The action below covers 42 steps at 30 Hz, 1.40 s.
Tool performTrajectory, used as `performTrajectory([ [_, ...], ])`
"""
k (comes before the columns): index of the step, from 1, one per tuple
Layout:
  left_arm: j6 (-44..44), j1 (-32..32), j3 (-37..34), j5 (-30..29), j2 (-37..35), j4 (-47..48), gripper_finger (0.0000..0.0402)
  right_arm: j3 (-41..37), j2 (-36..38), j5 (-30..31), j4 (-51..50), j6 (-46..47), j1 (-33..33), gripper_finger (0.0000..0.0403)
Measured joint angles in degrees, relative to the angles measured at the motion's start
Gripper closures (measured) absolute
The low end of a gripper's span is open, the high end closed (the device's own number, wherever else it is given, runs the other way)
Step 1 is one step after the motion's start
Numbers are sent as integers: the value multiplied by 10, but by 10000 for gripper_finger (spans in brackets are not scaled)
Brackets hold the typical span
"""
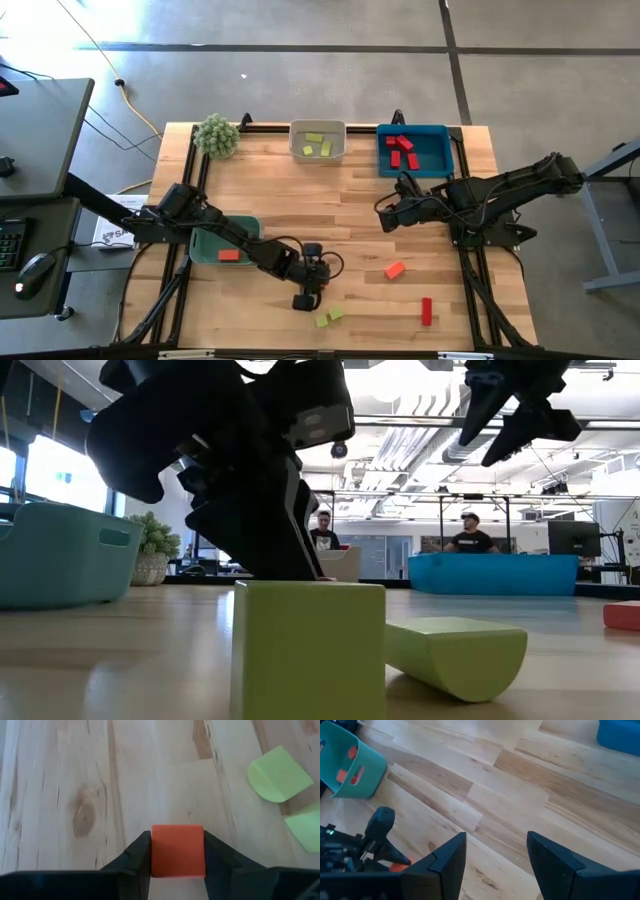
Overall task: Sort & place blocks by color
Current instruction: Put the orange block into the green bin
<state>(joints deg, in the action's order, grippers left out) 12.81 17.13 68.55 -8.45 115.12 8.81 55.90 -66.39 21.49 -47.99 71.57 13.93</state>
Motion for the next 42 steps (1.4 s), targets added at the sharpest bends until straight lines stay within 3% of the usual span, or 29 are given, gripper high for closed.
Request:
performTrajectory([
  [5,37,-9,1,-5,-27,49,296,0,0,-5,0,0,0,207],
  [15,108,-17,0,-123,-177,288,296,0,0,-10,-12,-5,0,207],
  [24,304,-5,-4,-193,-306,552,296,0,0,-56,-23,-87,0,207],
  [27,381,6,-23,-191,-335,614,296,0,0,-65,-25,-117,0,207],
  [32,495,29,-71,-167,-367,656,292,0,-2,-130,-37,-130,0,207],
  [42,622,67,-160,-105,-377,636,291,-1,-24,-235,-82,13,62,207],
])
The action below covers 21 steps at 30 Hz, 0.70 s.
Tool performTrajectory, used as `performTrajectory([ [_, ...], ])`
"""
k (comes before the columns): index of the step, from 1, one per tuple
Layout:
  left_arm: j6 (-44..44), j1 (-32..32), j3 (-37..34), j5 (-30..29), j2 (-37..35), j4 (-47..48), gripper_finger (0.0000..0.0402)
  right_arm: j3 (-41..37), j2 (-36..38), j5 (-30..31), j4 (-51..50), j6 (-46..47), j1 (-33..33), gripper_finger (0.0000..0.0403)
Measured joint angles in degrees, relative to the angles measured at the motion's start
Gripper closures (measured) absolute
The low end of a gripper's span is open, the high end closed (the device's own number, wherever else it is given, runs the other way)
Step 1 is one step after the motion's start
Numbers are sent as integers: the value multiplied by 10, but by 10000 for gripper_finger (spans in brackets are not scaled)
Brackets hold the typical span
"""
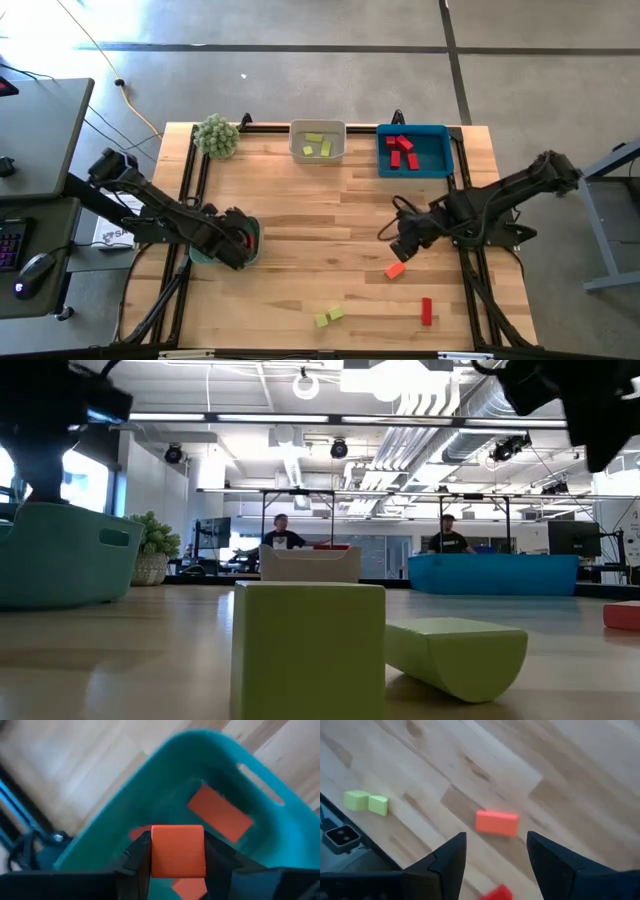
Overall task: Sort & place blocks by color
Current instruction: Put the orange block into the green bin
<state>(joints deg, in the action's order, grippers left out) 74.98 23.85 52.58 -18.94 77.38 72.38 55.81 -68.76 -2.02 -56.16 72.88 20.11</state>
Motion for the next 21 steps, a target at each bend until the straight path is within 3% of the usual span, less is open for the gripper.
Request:
performTrajectory([
  [12,14,0,-36,42,1,-16,285,0,-27,30,-10,301,158,207],
  [21,-23,-10,-36,77,1,-19,261,0,-94,28,21,510,275,207],
])
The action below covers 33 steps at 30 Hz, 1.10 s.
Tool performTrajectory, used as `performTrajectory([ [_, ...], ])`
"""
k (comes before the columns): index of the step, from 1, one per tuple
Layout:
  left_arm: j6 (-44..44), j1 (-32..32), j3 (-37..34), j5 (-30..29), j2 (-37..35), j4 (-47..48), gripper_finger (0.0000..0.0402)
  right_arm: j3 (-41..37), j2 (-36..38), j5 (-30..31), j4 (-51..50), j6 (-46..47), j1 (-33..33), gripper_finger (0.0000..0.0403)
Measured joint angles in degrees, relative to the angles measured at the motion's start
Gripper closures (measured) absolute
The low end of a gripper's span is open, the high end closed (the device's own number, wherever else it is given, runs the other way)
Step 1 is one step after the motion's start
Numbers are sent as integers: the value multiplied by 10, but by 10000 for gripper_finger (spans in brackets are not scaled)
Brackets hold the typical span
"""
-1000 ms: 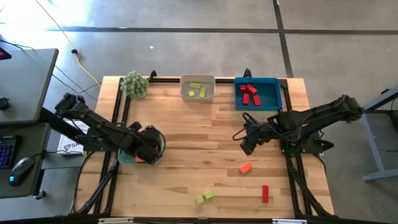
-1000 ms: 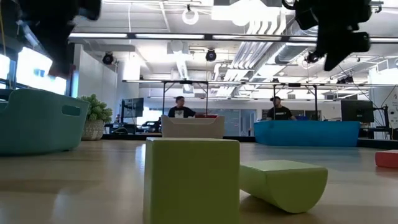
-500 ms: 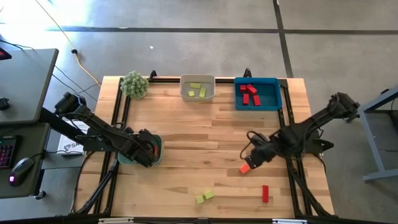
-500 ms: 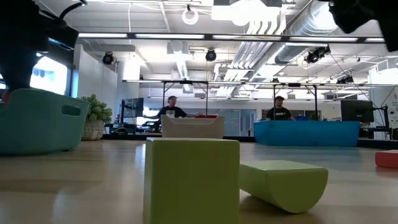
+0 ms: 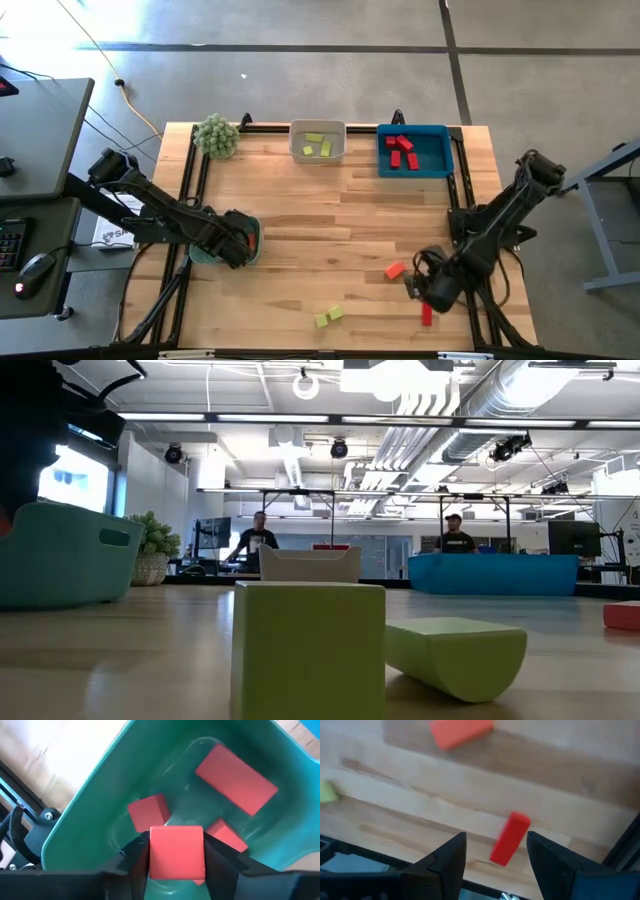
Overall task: Sort & place blocks by color
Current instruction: Put the orange block into the green bin, then put the red block into the blue bin
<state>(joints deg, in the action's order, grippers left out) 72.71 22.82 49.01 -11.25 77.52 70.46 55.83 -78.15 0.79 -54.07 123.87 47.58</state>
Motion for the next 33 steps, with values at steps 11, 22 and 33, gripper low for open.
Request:
performTrajectory([
  [11,-38,-22,0,45,0,0,190,0,-106,-31,81,71,54,207],
  [22,-50,-33,0,77,0,1,171,0,-165,-86,130,73,54,207],
  [33,-70,-33,65,39,0,12,171,0,-188,-84,120,77,54,207],
])
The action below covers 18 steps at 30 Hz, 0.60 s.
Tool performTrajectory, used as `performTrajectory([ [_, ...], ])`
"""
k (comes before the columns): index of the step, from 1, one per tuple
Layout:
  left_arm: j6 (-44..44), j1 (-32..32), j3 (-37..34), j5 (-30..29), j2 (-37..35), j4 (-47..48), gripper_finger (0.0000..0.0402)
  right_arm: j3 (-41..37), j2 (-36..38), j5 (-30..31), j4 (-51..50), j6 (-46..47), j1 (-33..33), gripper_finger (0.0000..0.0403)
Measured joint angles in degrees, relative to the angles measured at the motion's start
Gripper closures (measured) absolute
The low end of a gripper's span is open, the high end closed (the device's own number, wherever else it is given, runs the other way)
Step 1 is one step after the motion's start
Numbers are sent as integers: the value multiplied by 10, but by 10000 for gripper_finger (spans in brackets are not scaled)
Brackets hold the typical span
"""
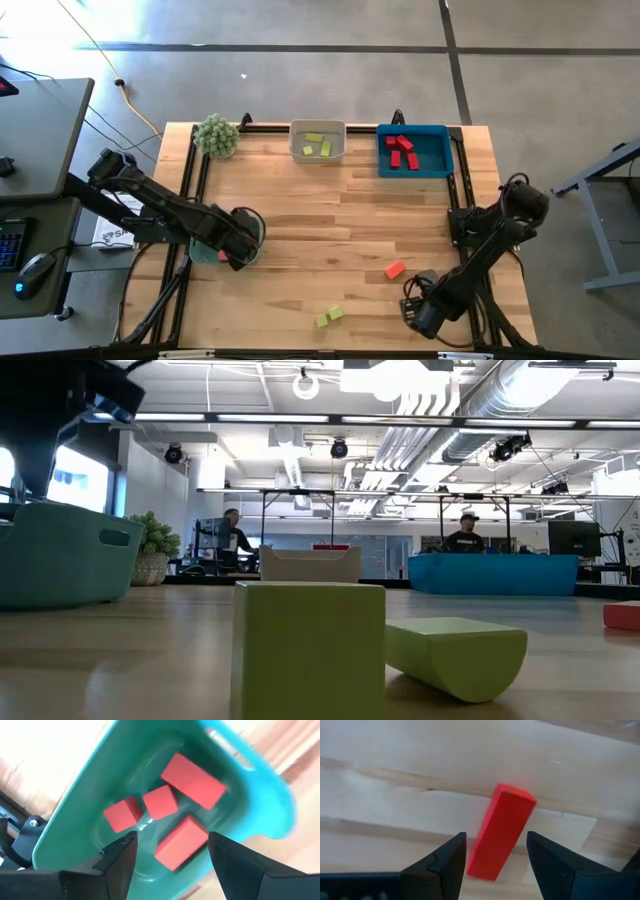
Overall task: Sort & place blocks by color
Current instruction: Put the red block into the blue bin
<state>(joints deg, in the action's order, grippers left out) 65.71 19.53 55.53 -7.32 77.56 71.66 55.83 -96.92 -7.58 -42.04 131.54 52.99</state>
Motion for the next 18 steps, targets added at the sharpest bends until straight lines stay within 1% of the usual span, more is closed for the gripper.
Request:
performTrajectory([
  [5,-4,0,51,-21,0,49,171,0,-24,-21,0,0,0,207],
  [8,-4,0,88,-51,0,83,170,0,-33,-22,4,0,-1,209],
  [10,-5,0,111,-74,0,99,170,2,-35,-23,6,0,-1,219],
  [12,-5,-1,135,-104,0,102,170,2,-35,-22,8,0,-2,240],
  [14,-16,-5,156,-134,0,101,169,2,-35,-20,10,0,-3,270],
  [17,-39,-14,180,-165,0,87,170,2,-35,-19,11,-4,-3,319],
  [18,-48,-20,186,-171,0,81,170,2,-34,-19,10,-5,-3,329],
])
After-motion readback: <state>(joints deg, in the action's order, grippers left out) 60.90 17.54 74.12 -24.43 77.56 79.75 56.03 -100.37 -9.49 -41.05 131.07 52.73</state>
